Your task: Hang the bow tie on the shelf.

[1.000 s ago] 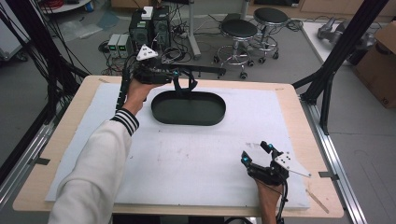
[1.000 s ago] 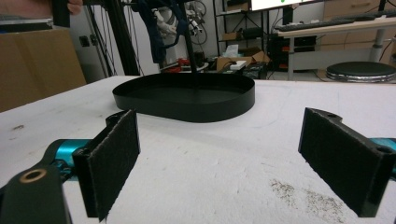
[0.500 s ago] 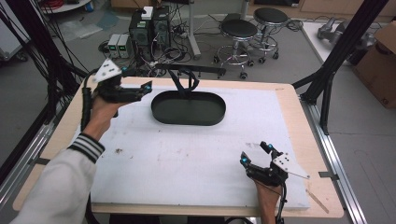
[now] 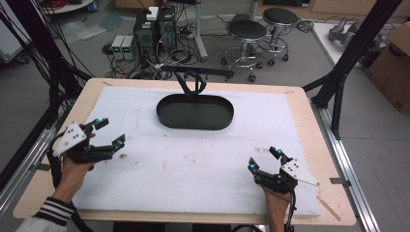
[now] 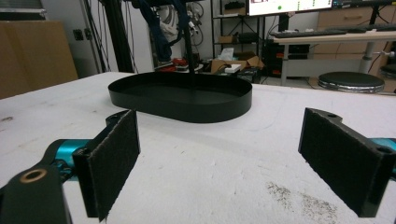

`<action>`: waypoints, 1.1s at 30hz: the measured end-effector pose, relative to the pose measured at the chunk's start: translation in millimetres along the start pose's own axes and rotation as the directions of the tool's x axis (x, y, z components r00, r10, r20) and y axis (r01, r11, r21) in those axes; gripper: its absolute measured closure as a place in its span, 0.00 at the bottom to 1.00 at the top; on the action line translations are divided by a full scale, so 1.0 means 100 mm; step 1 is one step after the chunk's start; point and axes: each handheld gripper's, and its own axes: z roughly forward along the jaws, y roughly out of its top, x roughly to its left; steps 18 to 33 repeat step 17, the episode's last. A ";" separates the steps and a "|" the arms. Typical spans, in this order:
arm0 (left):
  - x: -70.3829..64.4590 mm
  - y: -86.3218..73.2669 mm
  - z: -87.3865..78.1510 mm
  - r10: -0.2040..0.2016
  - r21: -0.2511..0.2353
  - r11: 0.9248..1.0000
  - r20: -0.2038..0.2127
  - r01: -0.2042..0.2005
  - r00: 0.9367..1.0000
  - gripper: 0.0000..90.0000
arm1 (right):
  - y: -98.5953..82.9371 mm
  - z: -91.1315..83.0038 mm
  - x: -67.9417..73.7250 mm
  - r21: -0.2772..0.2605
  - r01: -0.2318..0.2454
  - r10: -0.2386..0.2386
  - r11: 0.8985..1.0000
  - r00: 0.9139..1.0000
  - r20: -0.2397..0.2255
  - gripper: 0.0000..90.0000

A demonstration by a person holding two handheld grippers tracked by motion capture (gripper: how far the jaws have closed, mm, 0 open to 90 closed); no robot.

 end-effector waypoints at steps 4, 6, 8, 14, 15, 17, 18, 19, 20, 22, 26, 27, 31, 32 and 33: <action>-0.07 -0.23 -0.13 -0.043 -0.021 0.999 -0.004 0.043 0.999 0.18 | 0.00 0.00 0.01 0.003 -0.001 0.001 1.000 1.000 0.006 0.13; -0.12 -0.38 -0.18 -0.074 -0.020 0.997 -0.011 0.074 0.997 0.17 | 0.00 0.00 0.01 0.004 0.000 0.000 1.000 1.000 0.005 0.13; -0.15 -0.45 -0.20 -0.097 -0.046 0.994 -0.009 0.097 0.995 0.15 | 0.00 0.00 0.01 0.004 0.002 -0.002 1.000 1.000 0.003 0.13; -0.21 -0.55 -0.21 -0.079 -0.077 0.994 -0.020 0.078 0.997 0.15 | 0.00 0.00 0.01 0.003 -0.001 0.001 1.000 1.000 0.006 0.13; -0.21 -0.55 -0.22 -0.079 -0.081 0.994 -0.024 0.077 0.997 0.15 | 0.00 0.00 0.01 0.005 -0.005 0.005 1.000 1.000 0.006 0.13; -0.20 -0.56 -0.23 -0.085 -0.093 0.992 -0.025 0.082 0.996 0.15 | 0.00 0.00 0.01 0.006 -0.006 0.006 1.000 1.000 0.007 0.13; -0.20 -0.56 -0.23 -0.085 -0.093 0.992 -0.025 0.082 0.996 0.15 | 0.00 0.00 0.01 0.006 -0.006 0.006 1.000 1.000 0.007 0.13; -0.20 -0.56 -0.23 -0.085 -0.093 0.992 -0.025 0.082 0.996 0.15 | 0.00 0.00 0.01 0.006 -0.006 0.006 1.000 1.000 0.007 0.13; -0.20 -0.56 -0.23 -0.085 -0.093 0.992 -0.025 0.082 0.996 0.15 | 0.00 0.00 0.01 0.006 -0.006 0.006 1.000 1.000 0.007 0.13; -0.20 -0.56 -0.23 -0.085 -0.093 0.992 -0.025 0.082 0.996 0.15 | 0.00 0.00 0.01 0.006 -0.006 0.006 1.000 1.000 0.007 0.13; -0.20 -0.56 -0.23 -0.085 -0.093 0.992 -0.025 0.082 0.996 0.15 | 0.00 0.00 0.01 0.006 -0.006 0.006 1.000 1.000 0.007 0.13; -0.20 -0.56 -0.23 -0.085 -0.093 0.992 -0.025 0.082 0.996 0.15 | 0.00 0.00 0.01 0.006 -0.006 0.006 1.000 1.000 0.007 0.13; -0.20 -0.56 -0.23 -0.085 -0.093 0.992 -0.025 0.082 0.996 0.15 | 0.00 0.00 0.01 0.006 -0.006 0.006 1.000 1.000 0.007 0.13; -0.20 -0.56 -0.23 -0.085 -0.093 0.992 -0.025 0.082 0.996 0.15 | 0.00 0.00 0.01 0.006 -0.006 0.006 1.000 1.000 0.007 0.13; -0.20 -0.56 -0.23 -0.085 -0.093 0.992 -0.025 0.082 0.996 0.15 | 0.00 0.00 0.01 0.006 -0.006 0.006 1.000 1.000 0.007 0.13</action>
